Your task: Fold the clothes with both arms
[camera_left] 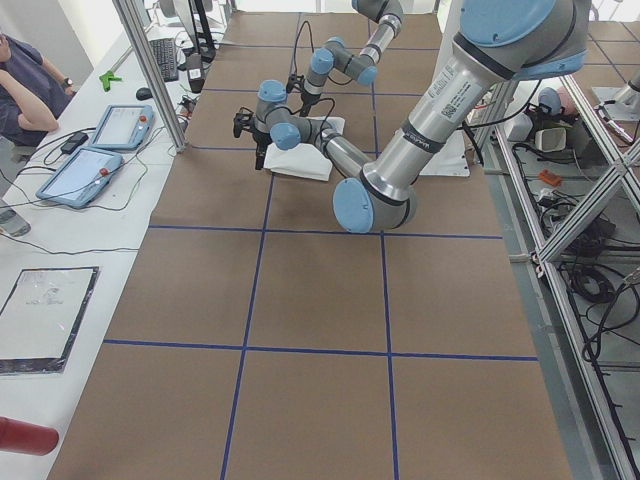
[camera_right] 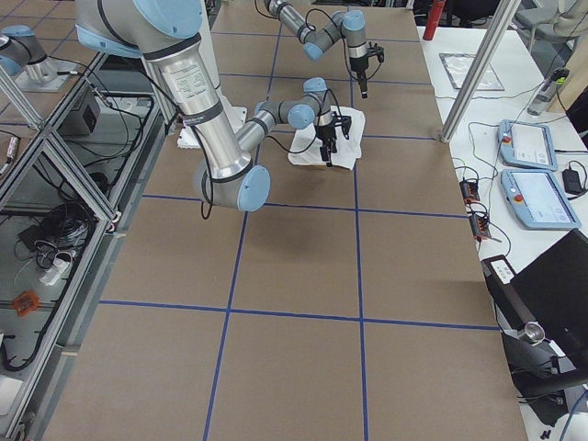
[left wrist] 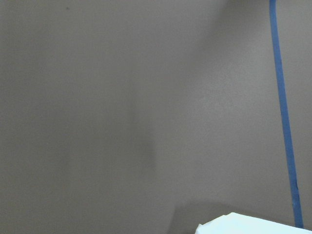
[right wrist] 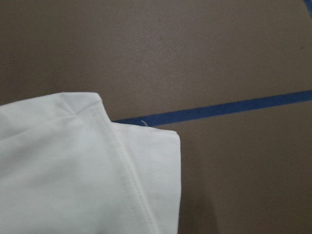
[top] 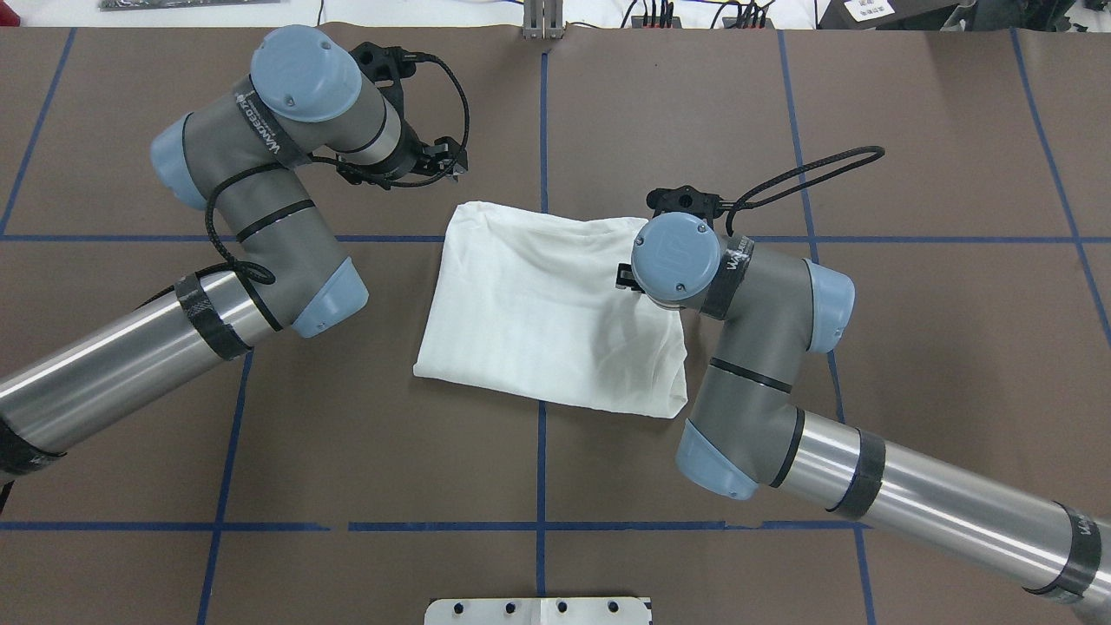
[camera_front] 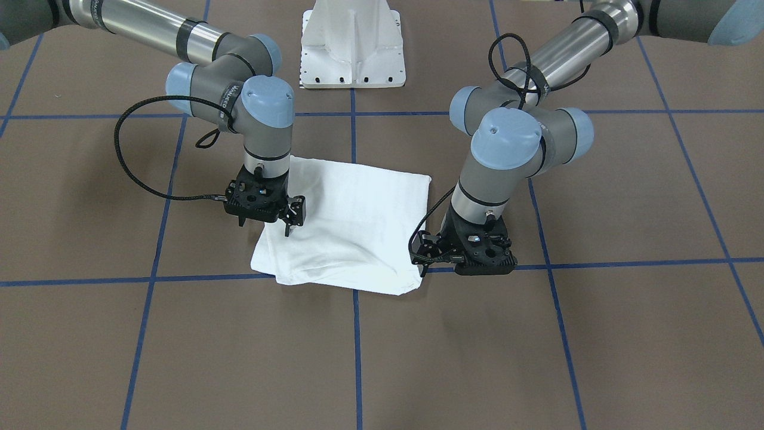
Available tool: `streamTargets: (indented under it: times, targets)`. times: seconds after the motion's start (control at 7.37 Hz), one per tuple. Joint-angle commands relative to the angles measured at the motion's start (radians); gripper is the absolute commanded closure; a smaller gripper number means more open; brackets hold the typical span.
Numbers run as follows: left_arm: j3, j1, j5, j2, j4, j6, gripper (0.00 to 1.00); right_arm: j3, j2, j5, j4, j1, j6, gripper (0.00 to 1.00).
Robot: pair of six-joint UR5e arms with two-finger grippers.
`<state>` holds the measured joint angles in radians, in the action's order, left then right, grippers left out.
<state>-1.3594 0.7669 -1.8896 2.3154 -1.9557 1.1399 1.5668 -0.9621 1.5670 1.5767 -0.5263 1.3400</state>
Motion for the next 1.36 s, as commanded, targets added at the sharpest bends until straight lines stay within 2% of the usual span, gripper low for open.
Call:
streamTargets:
  times: [0.0,0.14,0.41,0.54,0.81,0.95,1.22]
  targets:
    - [-0.003,0.000,0.000,-0.002,0.000,0.000,0.00,0.012,-0.003,-0.019,0.069,-0.027,-0.114,0.00]
    - [-0.003,0.000,0.000,-0.002,0.000,0.000,0.00,0.022,-0.009,-0.015,0.080,-0.053,-0.165,0.00]
    - [-0.051,0.000,-0.003,-0.037,-0.003,-0.008,0.00,0.143,-0.102,0.040,0.072,-0.108,-0.295,0.00]
    - [-0.160,0.003,-0.020,-0.116,0.000,-0.061,0.00,0.210,-0.160,0.147,0.069,-0.165,-0.327,0.00]
    - [-0.405,0.052,-0.100,-0.340,0.018,-0.252,0.00,0.356,-0.330,0.299,0.069,-0.304,-0.547,0.00]
    - [-0.487,0.108,-0.155,-0.455,0.020,-0.375,0.00,0.405,-0.424,0.392,0.068,-0.405,-0.690,0.00]
    - [-0.552,0.281,-0.241,-0.653,0.021,-0.693,0.00,0.432,-0.606,0.523,0.068,-0.625,-1.071,0.00]
